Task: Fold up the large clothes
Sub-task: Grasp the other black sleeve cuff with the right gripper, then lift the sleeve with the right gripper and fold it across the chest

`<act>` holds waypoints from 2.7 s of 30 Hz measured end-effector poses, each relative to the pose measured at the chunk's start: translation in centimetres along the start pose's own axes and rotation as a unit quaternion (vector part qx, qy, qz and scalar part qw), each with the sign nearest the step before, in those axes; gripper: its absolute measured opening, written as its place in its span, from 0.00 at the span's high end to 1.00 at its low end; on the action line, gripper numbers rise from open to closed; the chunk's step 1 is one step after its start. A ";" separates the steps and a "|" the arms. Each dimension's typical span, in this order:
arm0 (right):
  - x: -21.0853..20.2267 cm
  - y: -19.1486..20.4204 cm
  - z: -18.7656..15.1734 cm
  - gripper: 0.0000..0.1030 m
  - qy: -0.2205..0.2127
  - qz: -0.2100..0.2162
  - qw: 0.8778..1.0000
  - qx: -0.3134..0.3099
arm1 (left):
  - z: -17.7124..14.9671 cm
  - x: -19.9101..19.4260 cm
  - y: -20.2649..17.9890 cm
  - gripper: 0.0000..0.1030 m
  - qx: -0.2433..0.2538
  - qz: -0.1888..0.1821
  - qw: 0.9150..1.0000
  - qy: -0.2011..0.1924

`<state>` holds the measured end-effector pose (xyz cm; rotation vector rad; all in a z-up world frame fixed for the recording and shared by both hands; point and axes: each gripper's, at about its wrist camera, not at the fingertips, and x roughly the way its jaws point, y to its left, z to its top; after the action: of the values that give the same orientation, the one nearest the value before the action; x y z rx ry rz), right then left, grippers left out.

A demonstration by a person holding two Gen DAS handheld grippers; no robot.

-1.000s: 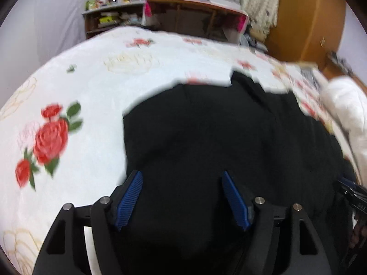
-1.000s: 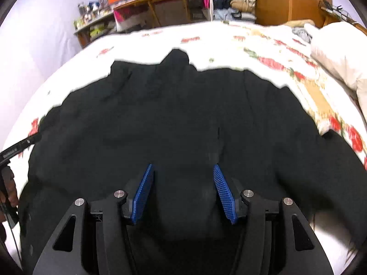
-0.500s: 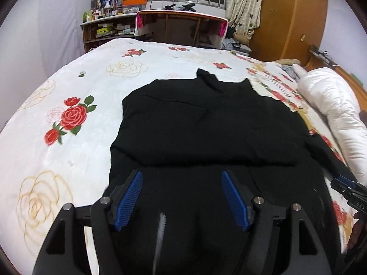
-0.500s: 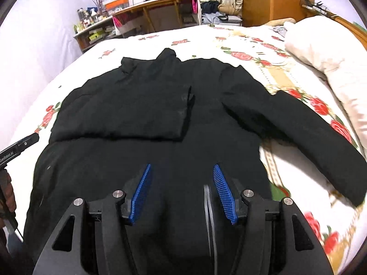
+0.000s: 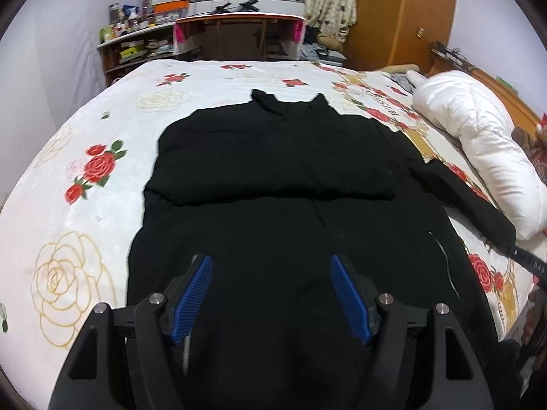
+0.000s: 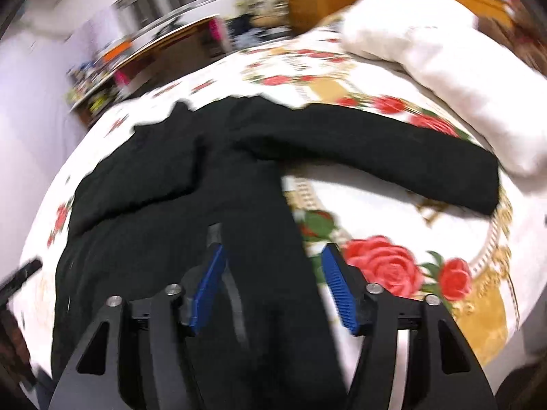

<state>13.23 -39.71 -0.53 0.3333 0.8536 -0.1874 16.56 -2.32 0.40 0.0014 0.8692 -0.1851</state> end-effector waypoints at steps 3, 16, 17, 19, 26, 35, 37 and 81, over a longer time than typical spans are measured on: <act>0.4 -3.9 0.9 0.31 -0.008 -0.017 0.999 0.042 | 0.7 0.7 -1.7 0.29 0.017 -0.005 1.000 0.000; 4.1 -17.2 2.7 0.31 -0.013 -0.065 0.980 0.187 | 5.7 6.1 -10.7 0.29 0.079 -0.049 0.996 0.000; 4.7 -18.0 2.7 0.31 -0.011 -0.065 0.978 0.200 | 5.8 6.4 -11.1 0.29 0.081 -0.051 0.995 0.001; 5.7 -19.7 2.5 0.31 -0.007 -0.062 0.972 0.228 | 6.0 7.2 -11.8 0.29 0.084 -0.055 0.995 0.005; 7.8 -22.9 2.5 0.31 -0.024 -0.055 0.954 0.292 | 5.4 9.3 -11.8 0.29 0.084 -0.050 0.995 0.025; 9.2 -23.9 5.4 0.51 -0.027 -0.086 0.944 0.316 | 4.2 9.9 -9.1 0.29 0.057 -0.033 0.997 0.043; 8.9 -23.8 6.0 0.64 -0.027 -0.090 0.945 0.312 | 4.1 9.5 -8.4 0.29 0.053 -0.030 0.997 0.041; 17.3 32.9 8.7 0.74 0.060 0.133 0.964 -0.221 | 3.4 9.1 14.2 0.29 -0.093 -0.020 0.995 -0.013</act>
<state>40.20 -12.73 -1.45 0.0380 0.9351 0.2747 27.21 9.97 -5.34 -0.1930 0.8578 -0.1411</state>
